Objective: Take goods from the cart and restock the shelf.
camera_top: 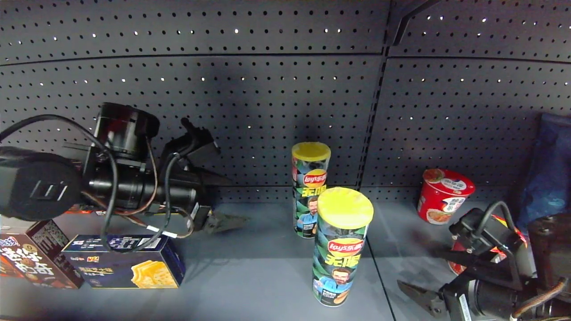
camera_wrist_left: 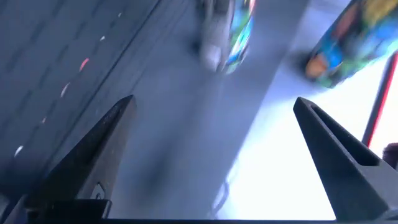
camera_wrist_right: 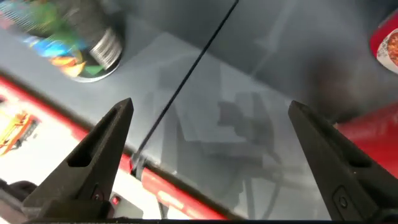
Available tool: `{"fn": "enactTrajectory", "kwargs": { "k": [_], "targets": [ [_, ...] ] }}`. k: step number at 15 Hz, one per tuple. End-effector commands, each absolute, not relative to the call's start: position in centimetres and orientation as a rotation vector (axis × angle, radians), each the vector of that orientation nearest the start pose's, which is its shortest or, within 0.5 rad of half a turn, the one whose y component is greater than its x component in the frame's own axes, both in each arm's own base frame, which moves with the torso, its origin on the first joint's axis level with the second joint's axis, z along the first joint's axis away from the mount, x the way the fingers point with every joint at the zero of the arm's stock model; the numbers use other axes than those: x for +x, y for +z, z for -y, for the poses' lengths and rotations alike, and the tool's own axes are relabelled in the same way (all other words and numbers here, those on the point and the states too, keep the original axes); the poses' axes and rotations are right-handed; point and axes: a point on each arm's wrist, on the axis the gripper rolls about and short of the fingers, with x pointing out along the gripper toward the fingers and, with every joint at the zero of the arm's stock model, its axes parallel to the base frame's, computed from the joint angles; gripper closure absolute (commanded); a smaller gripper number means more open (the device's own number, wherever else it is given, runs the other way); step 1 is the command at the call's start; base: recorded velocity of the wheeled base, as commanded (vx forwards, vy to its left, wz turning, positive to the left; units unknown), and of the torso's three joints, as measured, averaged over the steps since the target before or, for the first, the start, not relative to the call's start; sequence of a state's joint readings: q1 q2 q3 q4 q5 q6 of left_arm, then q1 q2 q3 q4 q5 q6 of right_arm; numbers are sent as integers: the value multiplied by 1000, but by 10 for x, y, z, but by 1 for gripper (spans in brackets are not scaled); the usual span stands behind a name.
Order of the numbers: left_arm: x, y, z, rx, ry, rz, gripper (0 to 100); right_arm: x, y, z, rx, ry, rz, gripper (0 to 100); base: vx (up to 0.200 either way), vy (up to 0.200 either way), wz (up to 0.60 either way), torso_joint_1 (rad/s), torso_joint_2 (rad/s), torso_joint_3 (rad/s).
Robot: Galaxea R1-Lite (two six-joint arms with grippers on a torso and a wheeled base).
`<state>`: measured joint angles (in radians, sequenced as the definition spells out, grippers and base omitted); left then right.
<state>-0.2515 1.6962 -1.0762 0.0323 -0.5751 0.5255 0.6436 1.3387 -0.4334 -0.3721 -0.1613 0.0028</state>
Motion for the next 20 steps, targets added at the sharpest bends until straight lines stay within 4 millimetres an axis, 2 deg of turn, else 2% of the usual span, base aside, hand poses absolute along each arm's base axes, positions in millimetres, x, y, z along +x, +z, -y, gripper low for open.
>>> {"fn": "enactTrajectory", "kwargs": {
  "k": [1,7,12,15,20],
  "targets": [
    [263,211,73,386,-881,-405,0,160,142,-116,-221,469,-537,0,0,0,0,0,0,0],
    [238,218,63,432,-752,-406,0,168,136,-123,-223,479,-544,0,0,0,0,0,0,0],
    [242,224,62,460,-672,-368,0,176,138,-130,-226,482,-538,0,0,0,0,0,0,0],
    [240,220,61,461,-663,-387,0,186,139,-142,-232,490,-534,0,0,0,0,0,0,0],
    [241,218,58,457,-651,-398,0,189,137,-150,-244,509,-541,0,0,0,0,0,0,0]
  ]
}}
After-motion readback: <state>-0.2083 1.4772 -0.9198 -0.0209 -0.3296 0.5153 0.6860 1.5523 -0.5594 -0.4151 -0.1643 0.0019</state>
